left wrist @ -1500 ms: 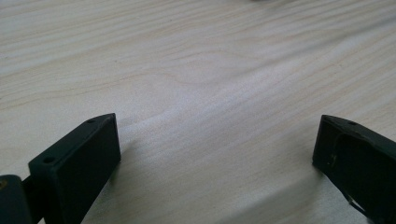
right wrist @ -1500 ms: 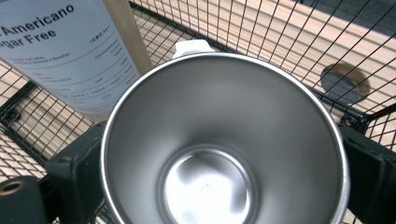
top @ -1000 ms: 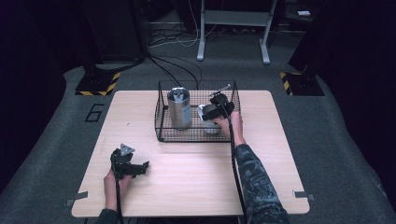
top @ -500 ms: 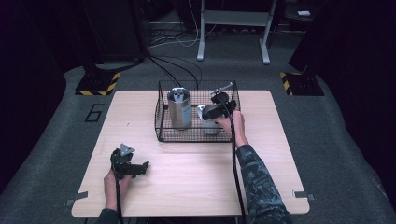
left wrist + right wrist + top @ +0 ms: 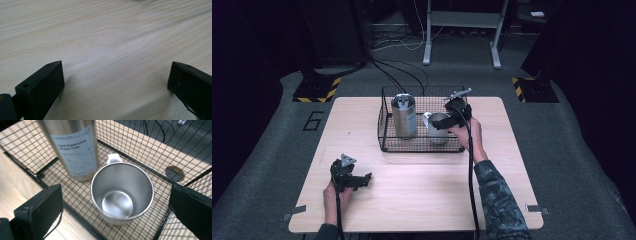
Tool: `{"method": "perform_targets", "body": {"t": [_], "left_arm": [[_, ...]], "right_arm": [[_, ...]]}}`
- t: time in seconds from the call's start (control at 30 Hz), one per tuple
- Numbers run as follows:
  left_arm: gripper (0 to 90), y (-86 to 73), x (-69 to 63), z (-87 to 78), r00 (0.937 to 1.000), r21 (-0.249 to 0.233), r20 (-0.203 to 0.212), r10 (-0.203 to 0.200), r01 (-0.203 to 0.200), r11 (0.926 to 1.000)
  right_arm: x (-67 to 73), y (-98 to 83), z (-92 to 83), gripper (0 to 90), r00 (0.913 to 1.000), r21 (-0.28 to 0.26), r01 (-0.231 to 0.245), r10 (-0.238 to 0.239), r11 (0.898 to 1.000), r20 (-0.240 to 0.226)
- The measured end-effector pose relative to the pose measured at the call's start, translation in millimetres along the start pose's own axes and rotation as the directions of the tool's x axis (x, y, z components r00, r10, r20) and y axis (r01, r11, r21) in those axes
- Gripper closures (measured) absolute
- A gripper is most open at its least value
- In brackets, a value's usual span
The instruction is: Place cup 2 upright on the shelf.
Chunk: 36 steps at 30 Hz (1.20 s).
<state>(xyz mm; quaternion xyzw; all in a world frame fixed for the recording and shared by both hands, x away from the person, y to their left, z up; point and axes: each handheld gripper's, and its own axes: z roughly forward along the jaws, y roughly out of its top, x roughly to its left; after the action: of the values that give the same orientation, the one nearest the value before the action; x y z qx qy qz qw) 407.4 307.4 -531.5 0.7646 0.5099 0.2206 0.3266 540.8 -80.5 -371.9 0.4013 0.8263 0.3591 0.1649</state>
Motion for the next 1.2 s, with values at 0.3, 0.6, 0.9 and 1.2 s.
{"method": "perform_targets", "body": {"t": [0.3, 0.6, 0.9, 1.2], "left_arm": [[0.7, -0.1, -0.2, -0.1, 1.0, 0.0, 0.0, -0.002, 0.002, 1.0], [0.7, -0.3, -0.4, 0.3, 1.0, -0.006, -0.003, -0.003, 0.003, 1.0], [0.8, -0.4, -0.7, 0.4, 1.0, -0.007, -0.005, -0.005, 0.005, 1.0], [0.8, -0.4, -0.8, 0.2, 1.0, -0.007, -0.006, -0.006, 0.006, 1.0]], "right_arm": [[17.2, -20.6, -40.1, 0.0, 0.9978, -0.055, 0.064, -0.065, 0.996, -0.016], [19.6, -63.1, -62.0, 0.0, 0.9966, -0.078, 0.081, -0.082, 0.994, -0.008], [5.7, -122.3, -68.7, 0.0, 0.9994, -0.053, 0.03, -0.029, 0.998, 0.019], [-16.6, -197.2, -68.7, 0.0, 0.9953, -0.018, -0.072, 0.073, 0.997, 0.064]]}}
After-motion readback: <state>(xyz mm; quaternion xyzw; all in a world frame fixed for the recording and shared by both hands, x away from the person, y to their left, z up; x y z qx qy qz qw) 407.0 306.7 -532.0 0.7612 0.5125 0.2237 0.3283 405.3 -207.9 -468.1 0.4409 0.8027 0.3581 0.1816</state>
